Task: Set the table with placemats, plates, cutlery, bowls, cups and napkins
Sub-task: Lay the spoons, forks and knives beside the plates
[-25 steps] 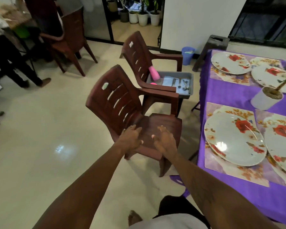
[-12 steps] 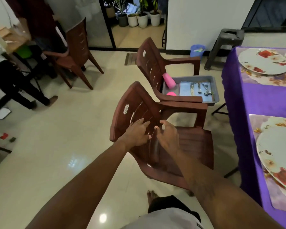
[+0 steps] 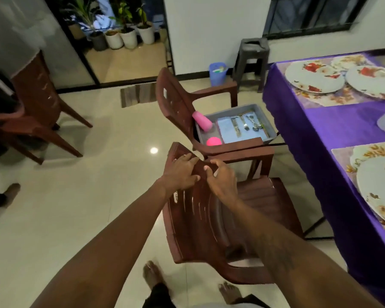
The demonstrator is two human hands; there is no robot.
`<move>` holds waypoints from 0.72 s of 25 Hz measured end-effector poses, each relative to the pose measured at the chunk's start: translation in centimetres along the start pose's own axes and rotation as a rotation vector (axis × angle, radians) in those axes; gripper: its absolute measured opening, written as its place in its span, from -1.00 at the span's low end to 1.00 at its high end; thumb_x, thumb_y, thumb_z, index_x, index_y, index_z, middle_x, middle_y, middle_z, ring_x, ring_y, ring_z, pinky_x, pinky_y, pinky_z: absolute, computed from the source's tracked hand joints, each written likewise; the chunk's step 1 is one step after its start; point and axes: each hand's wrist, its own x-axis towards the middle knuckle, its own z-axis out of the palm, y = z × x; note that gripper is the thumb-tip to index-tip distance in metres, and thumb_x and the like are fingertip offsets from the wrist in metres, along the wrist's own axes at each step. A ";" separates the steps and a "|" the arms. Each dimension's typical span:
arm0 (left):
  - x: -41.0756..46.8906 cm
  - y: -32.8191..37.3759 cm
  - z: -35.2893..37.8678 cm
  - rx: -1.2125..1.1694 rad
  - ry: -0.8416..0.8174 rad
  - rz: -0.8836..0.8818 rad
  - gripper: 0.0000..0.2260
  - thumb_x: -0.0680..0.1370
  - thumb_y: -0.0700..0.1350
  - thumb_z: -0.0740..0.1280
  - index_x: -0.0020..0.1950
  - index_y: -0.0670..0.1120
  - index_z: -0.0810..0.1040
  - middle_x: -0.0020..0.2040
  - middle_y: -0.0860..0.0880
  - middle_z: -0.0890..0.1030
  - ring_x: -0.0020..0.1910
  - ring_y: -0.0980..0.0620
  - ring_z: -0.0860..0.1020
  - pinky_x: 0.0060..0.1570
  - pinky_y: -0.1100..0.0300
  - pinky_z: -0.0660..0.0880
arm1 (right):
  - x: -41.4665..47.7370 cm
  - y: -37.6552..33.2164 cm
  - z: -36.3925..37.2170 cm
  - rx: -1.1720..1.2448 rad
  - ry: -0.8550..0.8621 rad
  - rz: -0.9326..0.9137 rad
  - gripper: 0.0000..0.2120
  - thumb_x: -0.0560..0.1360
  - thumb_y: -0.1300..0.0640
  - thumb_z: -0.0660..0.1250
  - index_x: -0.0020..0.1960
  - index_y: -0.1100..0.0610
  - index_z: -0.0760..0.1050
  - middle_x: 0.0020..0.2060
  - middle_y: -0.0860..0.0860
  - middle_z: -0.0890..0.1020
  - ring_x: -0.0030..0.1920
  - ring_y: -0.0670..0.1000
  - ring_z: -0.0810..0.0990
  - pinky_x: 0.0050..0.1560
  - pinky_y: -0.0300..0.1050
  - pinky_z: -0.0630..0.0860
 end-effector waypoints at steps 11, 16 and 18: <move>9.6 -14.2 -8.0 -0.085 -0.029 0.446 -0.51 0.48 0.08 0.35 0.37 -0.08 0.50 0.27 -0.14 0.56 0.27 -0.21 0.51 0.26 -0.13 0.49 | 6.8 -13.0 9.4 0.023 0.334 0.167 -0.81 0.62 0.04 0.31 0.16 0.07 0.62 -0.01 0.05 0.69 -0.01 0.07 0.59 -0.05 -0.15 0.36; 16.1 -19.4 -10.2 -0.022 -0.005 0.507 -0.38 0.54 0.06 0.44 0.53 -0.15 0.39 0.43 -0.20 0.46 0.39 -0.23 0.44 0.35 -0.11 0.42 | 13.3 -14.6 12.4 -0.016 0.386 0.230 -0.73 0.62 -0.03 0.29 0.17 0.13 0.59 0.02 0.09 0.69 0.04 0.13 0.61 0.02 -0.03 0.49; 19.7 -21.3 -11.2 -0.025 -0.004 0.534 -0.42 0.53 0.06 0.41 0.50 -0.13 0.41 0.39 -0.18 0.47 0.33 -0.22 0.46 0.31 -0.13 0.46 | 16.8 -14.8 13.6 0.026 0.422 0.260 -0.69 0.62 -0.10 0.30 0.24 0.07 0.59 0.07 0.05 0.69 0.09 0.09 0.62 0.10 0.02 0.56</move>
